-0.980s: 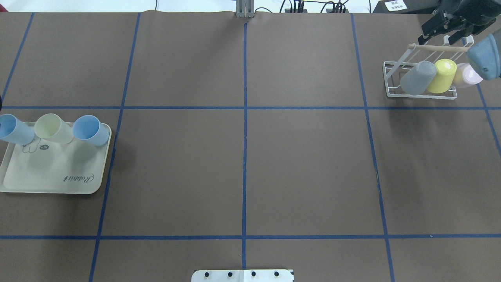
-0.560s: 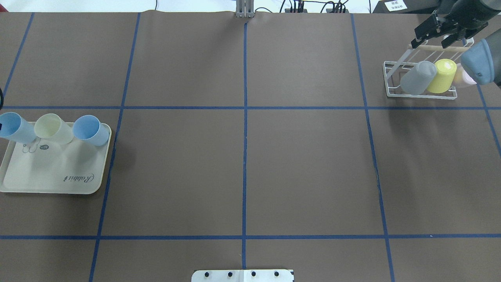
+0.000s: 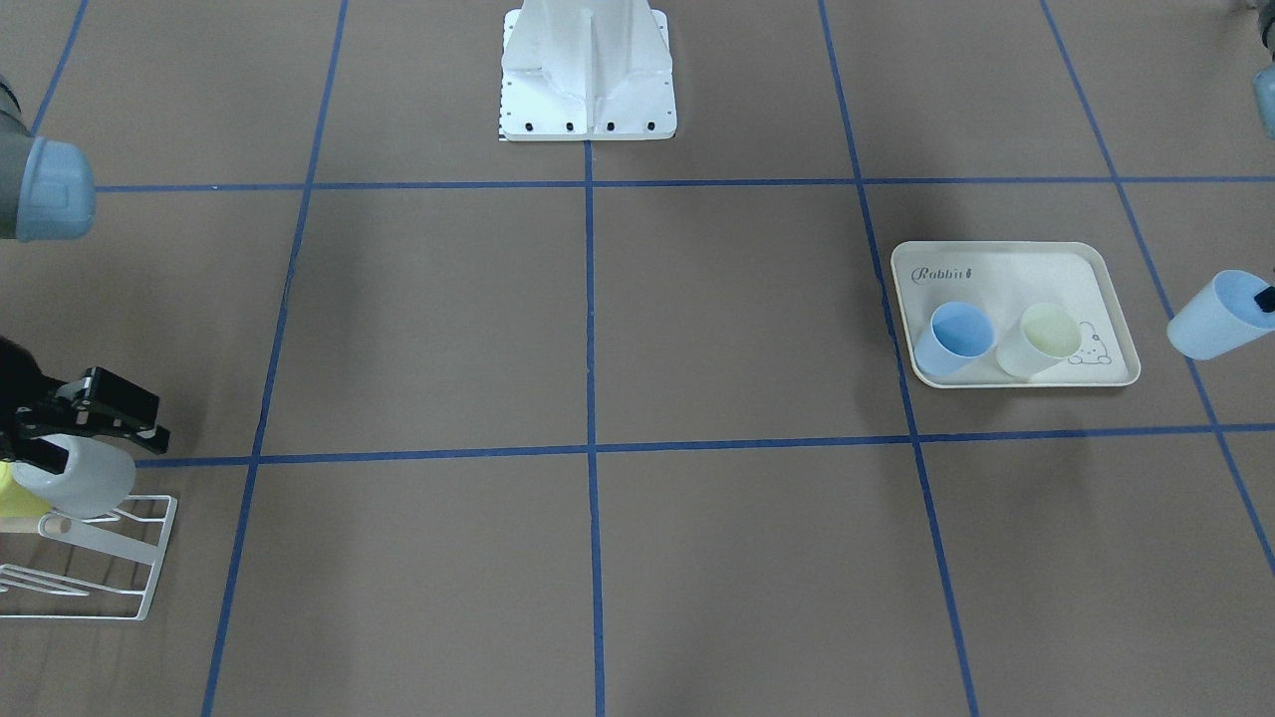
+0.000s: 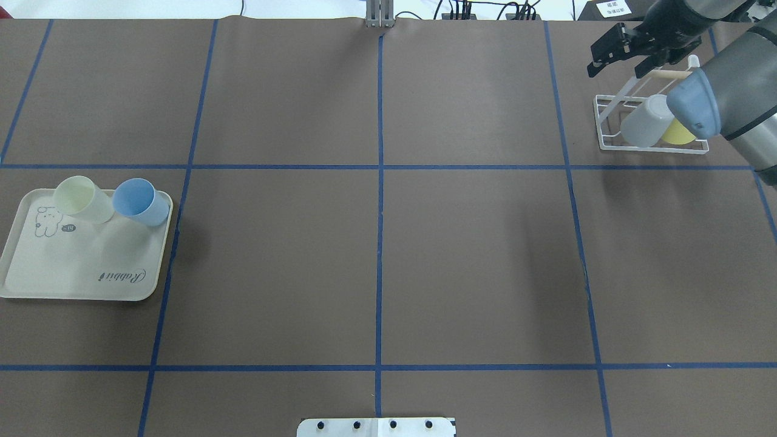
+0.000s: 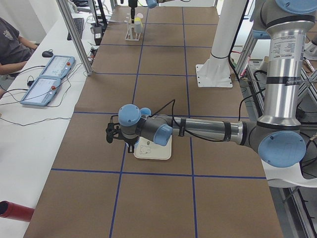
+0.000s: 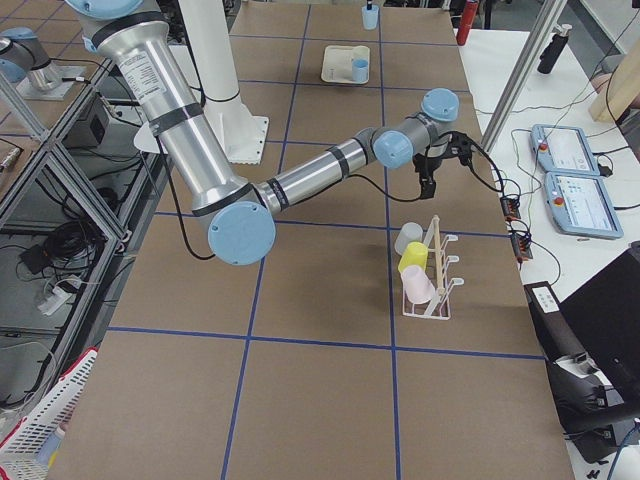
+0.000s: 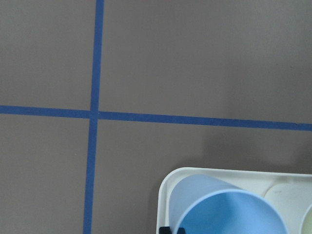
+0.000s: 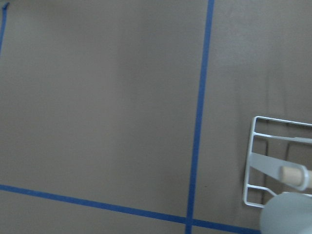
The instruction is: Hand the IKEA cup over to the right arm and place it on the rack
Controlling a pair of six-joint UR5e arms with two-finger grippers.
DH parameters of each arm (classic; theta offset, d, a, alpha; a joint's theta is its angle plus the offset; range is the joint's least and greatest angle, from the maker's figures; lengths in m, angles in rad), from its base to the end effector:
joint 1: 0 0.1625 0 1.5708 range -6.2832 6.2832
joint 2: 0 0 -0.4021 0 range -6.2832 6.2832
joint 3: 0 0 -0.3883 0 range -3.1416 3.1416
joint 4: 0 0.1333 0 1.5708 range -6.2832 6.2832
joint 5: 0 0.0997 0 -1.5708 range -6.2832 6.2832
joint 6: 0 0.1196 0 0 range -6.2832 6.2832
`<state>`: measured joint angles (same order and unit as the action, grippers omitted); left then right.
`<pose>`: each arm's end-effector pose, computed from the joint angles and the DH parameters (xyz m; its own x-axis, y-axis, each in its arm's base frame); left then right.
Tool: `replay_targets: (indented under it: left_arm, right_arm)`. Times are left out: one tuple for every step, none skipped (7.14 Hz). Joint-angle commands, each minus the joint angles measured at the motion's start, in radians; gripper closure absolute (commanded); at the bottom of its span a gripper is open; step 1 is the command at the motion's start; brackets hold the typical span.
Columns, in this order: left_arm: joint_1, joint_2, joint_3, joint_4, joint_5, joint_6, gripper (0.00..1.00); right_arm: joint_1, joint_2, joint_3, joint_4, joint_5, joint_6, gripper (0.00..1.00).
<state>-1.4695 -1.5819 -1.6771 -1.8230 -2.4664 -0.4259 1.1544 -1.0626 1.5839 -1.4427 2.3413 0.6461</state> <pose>0.0118 -0.5115 0.5528 0.5793 -0.0702 -0.8121 0.1593 0.9868 0.0283 -0.2227 -0.6272 0.3285 0.5819 -0.1007 0.8070 -0.0353 0.9882 0.1488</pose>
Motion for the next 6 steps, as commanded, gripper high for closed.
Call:
replay_targets:
  left_arm:
    - [-0.034, -0.071, -0.180, 0.227, -0.073, -0.089, 1.00]
    - [-0.032, -0.084, -0.243, 0.220, -0.141, -0.279, 1.00]
    - [-0.026, -0.123, -0.292, 0.173, -0.193, -0.480, 1.00]
    - [0.024, -0.197, -0.280, 0.065, -0.197, -0.672, 1.00]
    - [0.147, -0.263, -0.244, -0.084, -0.189, -0.841, 1.00]
    - [0.225, -0.298, -0.193, -0.257, -0.184, -0.958, 1.00]
  right_arm:
    - [-0.073, 0.030, 0.080, 0.089, -0.003, 0.225, 0.01]
    - [-0.115, 0.029, 0.082, 0.229, -0.010, 0.376, 0.01]
    - [-0.160, 0.029, 0.082, 0.395, -0.026, 0.555, 0.01]
    - [-0.206, 0.027, 0.084, 0.568, -0.066, 0.742, 0.01]
    - [-0.249, 0.016, 0.082, 0.770, -0.098, 0.926, 0.01]
    - [-0.284, 0.013, 0.080, 0.982, -0.100, 1.104, 0.01]
